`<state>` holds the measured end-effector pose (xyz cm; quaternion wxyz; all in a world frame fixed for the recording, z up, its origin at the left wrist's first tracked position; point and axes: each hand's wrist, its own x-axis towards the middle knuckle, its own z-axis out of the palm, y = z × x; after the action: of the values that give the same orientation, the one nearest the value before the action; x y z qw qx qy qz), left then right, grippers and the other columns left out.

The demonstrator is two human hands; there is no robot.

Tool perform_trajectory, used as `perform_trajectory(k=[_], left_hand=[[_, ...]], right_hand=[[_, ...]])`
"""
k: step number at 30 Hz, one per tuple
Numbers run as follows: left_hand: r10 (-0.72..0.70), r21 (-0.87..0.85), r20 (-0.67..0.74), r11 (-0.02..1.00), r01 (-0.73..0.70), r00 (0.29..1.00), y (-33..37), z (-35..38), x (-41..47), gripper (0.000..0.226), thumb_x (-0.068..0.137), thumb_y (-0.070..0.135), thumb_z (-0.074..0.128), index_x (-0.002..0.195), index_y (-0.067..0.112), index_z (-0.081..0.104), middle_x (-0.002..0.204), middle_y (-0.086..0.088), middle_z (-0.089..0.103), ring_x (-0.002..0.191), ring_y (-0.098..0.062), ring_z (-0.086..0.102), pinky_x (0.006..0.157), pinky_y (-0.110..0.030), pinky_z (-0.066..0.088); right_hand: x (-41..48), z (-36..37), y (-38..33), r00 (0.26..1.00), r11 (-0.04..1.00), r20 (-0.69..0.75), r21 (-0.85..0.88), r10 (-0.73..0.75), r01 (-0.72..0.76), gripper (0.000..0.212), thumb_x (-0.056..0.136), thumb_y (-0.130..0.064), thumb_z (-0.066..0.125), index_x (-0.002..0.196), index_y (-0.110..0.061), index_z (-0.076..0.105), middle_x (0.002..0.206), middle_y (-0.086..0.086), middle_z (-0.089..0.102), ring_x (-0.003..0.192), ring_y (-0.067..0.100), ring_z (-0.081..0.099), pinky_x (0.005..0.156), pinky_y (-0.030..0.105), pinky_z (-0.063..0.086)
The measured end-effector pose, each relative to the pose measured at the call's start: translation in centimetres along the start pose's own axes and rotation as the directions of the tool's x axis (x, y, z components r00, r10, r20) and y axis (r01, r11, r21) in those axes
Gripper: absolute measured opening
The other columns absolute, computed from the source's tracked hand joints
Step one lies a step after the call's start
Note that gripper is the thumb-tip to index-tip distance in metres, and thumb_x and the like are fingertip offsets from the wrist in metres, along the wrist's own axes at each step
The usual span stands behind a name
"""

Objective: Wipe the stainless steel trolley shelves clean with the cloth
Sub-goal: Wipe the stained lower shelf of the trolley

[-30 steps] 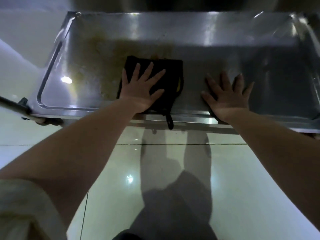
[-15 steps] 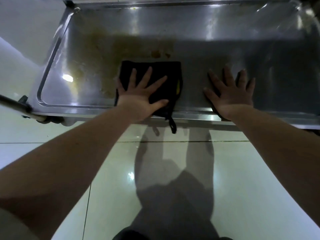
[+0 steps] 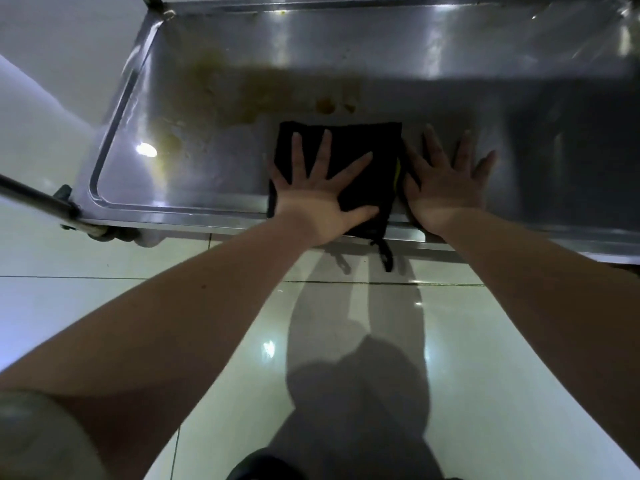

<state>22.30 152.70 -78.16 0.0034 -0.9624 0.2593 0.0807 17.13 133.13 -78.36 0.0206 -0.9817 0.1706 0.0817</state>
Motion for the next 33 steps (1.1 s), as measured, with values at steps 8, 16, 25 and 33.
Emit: perform_trajectory(k=[8,16,25,33], left_hand=[[-0.138,-0.058,0.073,0.988,0.142,0.988,-11.4,-1.6,-0.8,0.081,0.063,0.098,0.005,0.137,0.070,-0.013,0.164,0.006,-0.014,0.146,-0.037,-0.022,0.109,-0.065,-0.017],[-0.218,-0.004,0.013,0.976,0.218,0.976,-4.5,-1.1,1.7,0.085,0.061,0.095,-0.011,0.140,0.063,-0.019,0.163,0.002,-0.017,0.145,-0.048,-0.014,0.106,-0.076,-0.008],[-0.067,-0.026,0.053,0.997,0.068,0.996,-5.0,-1.0,1.1,0.082,0.062,0.098,0.002,0.135,0.069,-0.019,0.161,0.011,-0.022,0.144,-0.042,-0.025,0.109,-0.073,-0.010],[-0.248,-0.029,0.095,0.967,0.252,0.964,-13.8,-1.8,-1.8,0.087,0.058,0.096,-0.005,0.138,0.066,-0.018,0.162,0.008,-0.020,0.145,-0.043,-0.020,0.108,-0.073,-0.009]], right_hand=[[-0.3,0.5,-0.2,1.000,0.999,-0.013,-0.032,-0.012,0.011,0.064,0.086,-0.073,0.001,0.146,-0.055,-0.013,0.163,-0.009,-0.013,0.146,0.044,-0.015,0.106,0.070,-0.013],[-0.3,0.2,-0.2,0.999,0.999,0.006,-0.039,-0.034,0.035,0.067,0.082,-0.077,0.004,0.143,-0.059,-0.017,0.163,-0.007,-0.017,0.145,0.045,-0.016,0.108,0.071,-0.009],[-0.3,-0.5,0.0,0.994,0.999,0.095,-0.003,-0.054,0.055,0.066,0.086,-0.075,0.009,0.145,-0.056,-0.017,0.162,-0.007,-0.021,0.144,0.044,-0.020,0.109,0.070,-0.010],[-0.8,-2.6,-8.4,0.952,0.952,-0.012,0.015,-0.306,0.306,0.060,0.092,-0.070,0.012,0.147,-0.055,-0.008,0.162,-0.016,-0.013,0.146,0.036,-0.024,0.108,0.070,-0.014]])
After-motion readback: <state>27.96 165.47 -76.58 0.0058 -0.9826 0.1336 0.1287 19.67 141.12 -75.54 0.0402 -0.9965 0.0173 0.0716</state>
